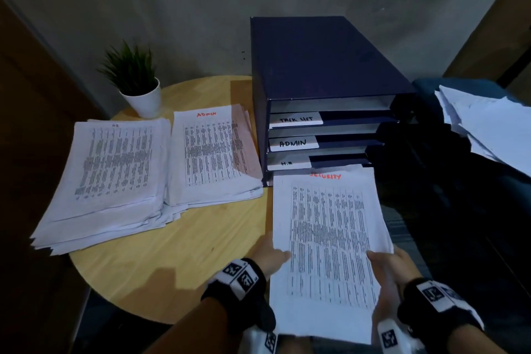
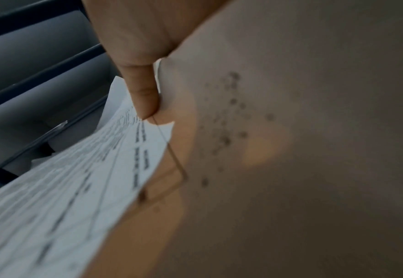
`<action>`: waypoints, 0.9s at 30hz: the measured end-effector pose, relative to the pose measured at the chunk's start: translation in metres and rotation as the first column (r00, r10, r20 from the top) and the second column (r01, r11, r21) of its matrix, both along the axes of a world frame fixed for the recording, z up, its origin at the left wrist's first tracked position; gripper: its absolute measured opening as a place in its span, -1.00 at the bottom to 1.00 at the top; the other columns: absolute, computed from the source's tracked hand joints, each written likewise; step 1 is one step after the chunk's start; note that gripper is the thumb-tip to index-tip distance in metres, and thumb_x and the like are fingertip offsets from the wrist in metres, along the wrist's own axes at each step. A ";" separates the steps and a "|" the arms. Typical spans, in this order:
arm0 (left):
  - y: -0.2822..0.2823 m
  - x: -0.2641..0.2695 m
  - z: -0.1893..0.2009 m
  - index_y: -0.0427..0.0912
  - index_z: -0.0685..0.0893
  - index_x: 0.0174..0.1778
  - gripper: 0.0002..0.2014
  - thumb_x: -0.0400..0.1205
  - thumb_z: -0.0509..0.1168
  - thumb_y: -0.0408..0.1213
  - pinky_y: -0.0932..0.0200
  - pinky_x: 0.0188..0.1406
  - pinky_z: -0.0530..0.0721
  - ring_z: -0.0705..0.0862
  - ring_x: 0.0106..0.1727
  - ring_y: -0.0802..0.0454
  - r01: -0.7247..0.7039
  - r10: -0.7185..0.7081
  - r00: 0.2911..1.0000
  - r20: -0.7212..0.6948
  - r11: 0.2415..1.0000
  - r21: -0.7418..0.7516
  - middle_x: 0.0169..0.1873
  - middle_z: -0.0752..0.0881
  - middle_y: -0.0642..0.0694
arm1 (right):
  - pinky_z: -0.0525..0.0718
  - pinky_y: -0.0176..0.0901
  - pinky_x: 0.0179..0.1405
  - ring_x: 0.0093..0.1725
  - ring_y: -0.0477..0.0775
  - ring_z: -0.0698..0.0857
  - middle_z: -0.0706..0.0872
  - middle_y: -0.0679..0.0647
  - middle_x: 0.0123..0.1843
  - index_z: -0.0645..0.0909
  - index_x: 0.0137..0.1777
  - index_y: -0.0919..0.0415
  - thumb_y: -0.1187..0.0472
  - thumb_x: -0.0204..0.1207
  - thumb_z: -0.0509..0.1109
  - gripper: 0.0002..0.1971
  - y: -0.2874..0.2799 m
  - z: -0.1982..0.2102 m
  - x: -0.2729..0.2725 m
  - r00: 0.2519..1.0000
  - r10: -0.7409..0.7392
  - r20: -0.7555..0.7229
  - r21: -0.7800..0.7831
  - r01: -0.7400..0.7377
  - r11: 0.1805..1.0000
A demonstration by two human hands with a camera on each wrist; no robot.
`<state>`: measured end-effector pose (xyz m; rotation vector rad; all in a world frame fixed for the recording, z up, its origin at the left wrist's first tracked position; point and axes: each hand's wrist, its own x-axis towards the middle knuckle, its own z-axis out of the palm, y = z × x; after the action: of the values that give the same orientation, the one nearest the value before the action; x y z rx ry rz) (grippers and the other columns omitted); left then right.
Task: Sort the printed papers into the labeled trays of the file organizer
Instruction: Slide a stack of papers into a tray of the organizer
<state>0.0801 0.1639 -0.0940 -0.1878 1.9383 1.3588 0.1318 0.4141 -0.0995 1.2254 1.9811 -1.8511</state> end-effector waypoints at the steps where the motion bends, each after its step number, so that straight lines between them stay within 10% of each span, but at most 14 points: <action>1: -0.001 -0.007 -0.001 -0.11 0.11 0.63 -0.37 0.67 0.22 -0.33 -0.08 0.53 0.40 0.41 0.54 -0.16 -0.043 0.043 0.999 -0.006 0.999 -0.020 0.56 0.36 -0.09 | 0.55 -0.10 -0.27 -0.25 0.21 0.61 0.65 0.26 -0.26 0.52 0.27 0.51 0.54 0.51 0.32 -0.68 -0.003 -0.001 -0.007 1.000 0.011 0.006 0.024 -0.011 1.000; 5: -0.005 -0.029 0.002 -0.25 0.22 0.57 -0.47 0.69 0.20 -0.36 -0.16 0.48 0.47 0.48 0.47 -0.22 -0.171 0.168 0.985 -0.033 0.982 -0.083 0.51 0.43 -0.21 | 0.51 -0.13 -0.35 -0.34 0.16 0.56 0.61 0.26 -0.28 0.51 0.29 0.45 0.47 0.53 0.31 -0.68 -0.012 0.001 -0.042 0.999 0.038 0.023 0.056 -0.039 0.998; 9: -0.005 -0.047 0.007 -0.28 0.34 0.46 -0.58 0.69 0.21 -0.33 -0.19 0.41 0.52 0.54 0.36 -0.27 -0.241 0.236 0.970 -0.062 0.964 -0.111 0.42 0.51 -0.25 | 0.49 -0.07 0.03 0.15 0.31 0.63 0.62 0.36 0.28 0.38 0.48 0.43 0.28 0.55 0.38 -0.47 -0.014 0.011 -0.066 0.994 0.102 0.030 0.092 -0.105 0.990; 14: 0.005 -0.062 0.010 -0.32 0.44 0.44 -0.63 0.69 0.19 -0.41 -0.02 0.41 0.46 0.54 0.39 -0.23 -0.310 0.298 0.948 -0.112 0.944 -0.117 0.39 0.57 -0.25 | 0.60 -0.04 0.00 0.27 0.25 0.61 0.66 0.21 0.24 0.43 0.46 0.40 0.21 0.58 0.37 -0.51 -0.006 0.016 -0.063 0.995 0.092 0.030 -0.111 -0.088 0.990; 17: 0.013 -0.072 0.008 -0.31 0.46 0.42 -0.63 0.68 0.20 -0.37 -0.04 0.43 0.48 0.55 0.38 -0.23 -0.372 0.361 0.926 -0.110 0.923 -0.097 0.37 0.59 -0.24 | 0.58 -0.13 -0.09 0.14 0.16 0.64 0.66 0.11 0.19 0.51 0.37 0.35 0.23 0.61 0.31 -0.64 0.002 0.001 -0.050 0.996 0.084 0.041 -0.131 -0.078 0.988; 21: 0.023 -0.086 0.007 -0.28 0.45 0.43 -0.61 0.67 0.23 -0.31 -0.01 0.42 0.50 0.57 0.36 -0.19 -0.423 0.422 0.902 -0.093 0.906 0.010 0.36 0.60 -0.19 | 0.61 -0.20 -0.45 -0.42 0.12 0.67 0.75 0.07 -0.44 0.56 0.24 0.38 0.37 0.55 0.30 -0.73 0.012 -0.017 -0.045 0.996 -0.090 0.008 -0.140 0.090 0.986; 25: 0.016 -0.085 0.004 -0.14 0.38 0.48 -0.29 0.44 0.46 -0.01 -0.22 0.25 0.65 0.63 0.31 -0.18 -0.265 0.252 0.954 0.163 0.962 0.066 0.35 0.60 -0.08 | 0.75 0.14 -0.08 -0.14 0.29 0.71 0.72 0.39 -0.05 0.55 0.28 0.42 0.42 0.48 0.36 -0.64 0.010 -0.014 -0.069 0.962 -0.267 -0.056 -0.069 0.263 0.962; 27: 0.010 -0.077 0.009 -0.13 0.48 0.41 -0.45 0.52 0.44 -0.13 0.06 -0.09 0.80 0.77 0.05 -0.06 -0.140 0.117 0.956 0.269 0.988 0.069 0.29 0.68 -0.11 | 0.69 -0.21 -0.38 -0.39 0.19 0.68 0.66 0.31 -0.23 0.58 0.14 0.40 0.35 0.48 0.39 -0.75 0.008 -0.006 -0.083 0.963 -0.261 -0.064 0.038 0.263 0.964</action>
<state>0.0033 0.1744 -0.0847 -0.4380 1.6648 1.4206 0.0483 0.4219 -0.1058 1.5296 1.9829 -1.9905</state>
